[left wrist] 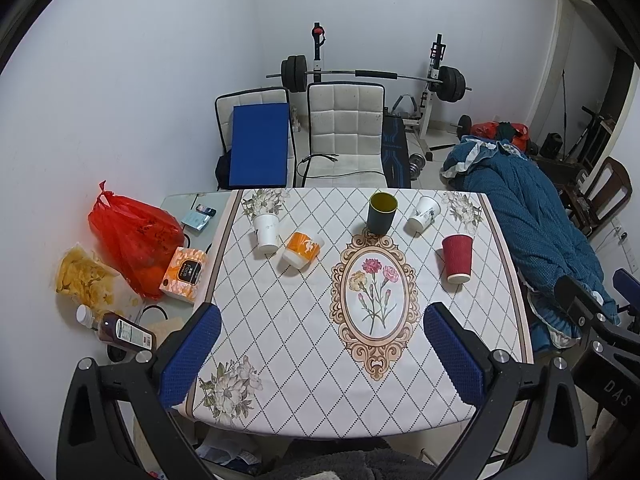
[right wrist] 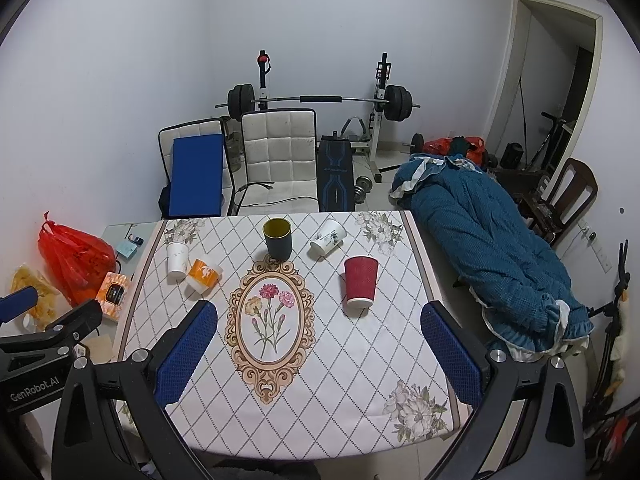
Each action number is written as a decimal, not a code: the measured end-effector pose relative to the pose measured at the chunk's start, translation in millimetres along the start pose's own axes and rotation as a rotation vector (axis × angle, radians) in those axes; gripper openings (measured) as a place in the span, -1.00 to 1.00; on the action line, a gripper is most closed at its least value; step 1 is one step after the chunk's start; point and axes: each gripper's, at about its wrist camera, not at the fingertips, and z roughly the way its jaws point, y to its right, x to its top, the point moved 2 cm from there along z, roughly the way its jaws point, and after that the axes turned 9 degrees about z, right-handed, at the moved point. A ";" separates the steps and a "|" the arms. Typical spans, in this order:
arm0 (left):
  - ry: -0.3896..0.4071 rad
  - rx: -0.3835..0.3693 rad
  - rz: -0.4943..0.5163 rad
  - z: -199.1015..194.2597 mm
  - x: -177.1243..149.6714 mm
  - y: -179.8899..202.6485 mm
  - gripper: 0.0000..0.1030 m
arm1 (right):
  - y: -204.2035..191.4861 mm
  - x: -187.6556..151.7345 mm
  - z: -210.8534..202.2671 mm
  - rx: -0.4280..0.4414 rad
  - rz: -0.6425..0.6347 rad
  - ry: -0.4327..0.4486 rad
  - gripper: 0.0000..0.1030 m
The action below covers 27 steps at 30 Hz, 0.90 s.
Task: Flip cup upside down
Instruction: 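Move the left tool toward the upright white bird-print paper cup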
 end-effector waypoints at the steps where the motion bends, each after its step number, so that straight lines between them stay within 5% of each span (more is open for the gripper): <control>1: 0.000 -0.001 0.000 0.2 -0.3 -0.8 1.00 | -0.2 -0.9 -0.1 0.004 0.000 -0.001 1.00; 9: -0.050 0.041 -0.032 25.4 -15.4 -0.7 1.00 | 6.8 -8.8 20.3 0.018 -0.010 -0.054 1.00; 27: -0.349 0.132 -0.155 156.9 -64.7 -47.7 1.00 | -1.7 -119.0 215.6 0.015 -0.104 -0.491 1.00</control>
